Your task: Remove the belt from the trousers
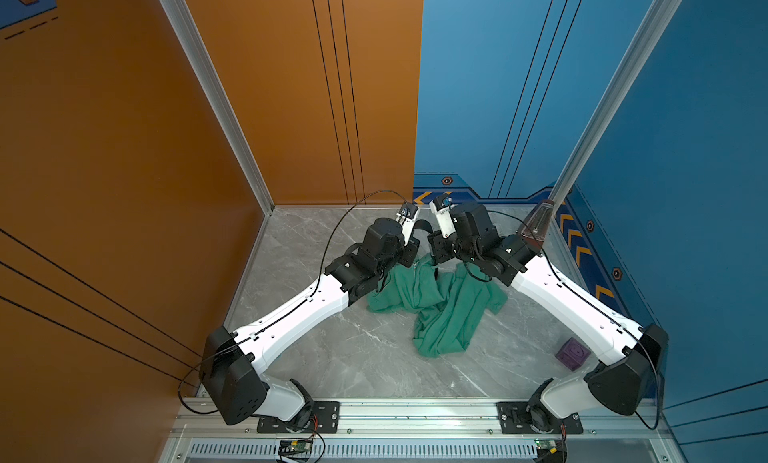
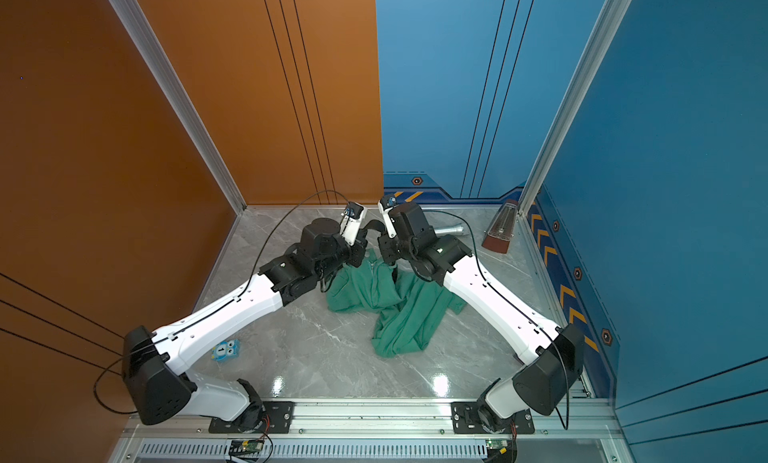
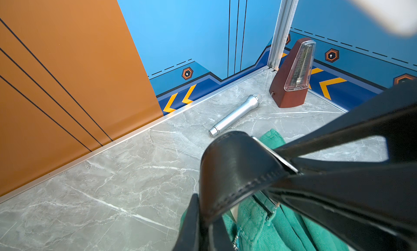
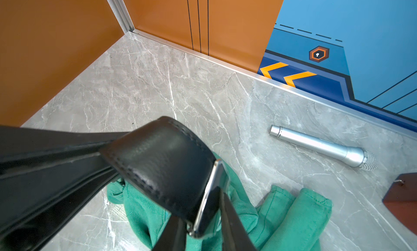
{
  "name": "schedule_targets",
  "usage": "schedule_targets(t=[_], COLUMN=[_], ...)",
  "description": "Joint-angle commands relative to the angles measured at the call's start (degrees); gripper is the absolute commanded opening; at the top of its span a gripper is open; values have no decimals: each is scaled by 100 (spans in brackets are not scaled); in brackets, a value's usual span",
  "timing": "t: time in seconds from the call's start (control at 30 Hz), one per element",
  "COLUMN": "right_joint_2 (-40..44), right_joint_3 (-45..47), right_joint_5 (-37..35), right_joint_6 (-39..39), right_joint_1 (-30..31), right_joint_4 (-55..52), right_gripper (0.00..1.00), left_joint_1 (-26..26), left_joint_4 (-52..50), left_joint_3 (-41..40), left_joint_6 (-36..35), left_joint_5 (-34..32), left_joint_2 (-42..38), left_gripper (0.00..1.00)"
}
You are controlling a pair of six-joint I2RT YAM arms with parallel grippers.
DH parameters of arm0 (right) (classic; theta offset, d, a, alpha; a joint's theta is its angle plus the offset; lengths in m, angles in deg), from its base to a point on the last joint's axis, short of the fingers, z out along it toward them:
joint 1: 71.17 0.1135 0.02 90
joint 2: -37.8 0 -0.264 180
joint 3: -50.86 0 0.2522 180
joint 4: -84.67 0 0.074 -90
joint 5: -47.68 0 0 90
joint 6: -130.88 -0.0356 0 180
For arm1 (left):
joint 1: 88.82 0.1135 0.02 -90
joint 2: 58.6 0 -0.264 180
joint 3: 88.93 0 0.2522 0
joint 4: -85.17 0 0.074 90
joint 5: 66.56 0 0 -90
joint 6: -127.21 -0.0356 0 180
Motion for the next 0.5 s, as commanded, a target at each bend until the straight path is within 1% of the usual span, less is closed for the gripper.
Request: schedule_targets(t=[0.0, 0.13, 0.23, 0.3, 0.4, 0.47], right_joint_2=[-40, -95, -126, -141, -121, -127], right_joint_3=[26, 55, 112, 172, 257, 274], right_joint_5=[-170, -126, 4, 244, 505, 624], right_joint_6=[-6, -39, -85, -154, -252, -275], right_joint_1=[-50, -77, -135, -221, -306, -333], right_joint_4=[-47, -23, 41, 114, 186, 194], right_gripper=[20, 17, 9, 4, 3, 5], left_joint_1=[-19, -32, -10, 24, 118, 156], left_joint_4=[17, 17, 22, 23, 21, 26], left_joint_3=[140, 122, 121, 128, 130, 130], left_joint_6=[79, 89, 100, 142, 164, 130], left_joint_5=[70, 108, 224, 364, 567, 643], left_joint_2=[-228, -291, -355, -411, -500, -541], left_gripper=[0, 0, 0, 0, 0, 0])
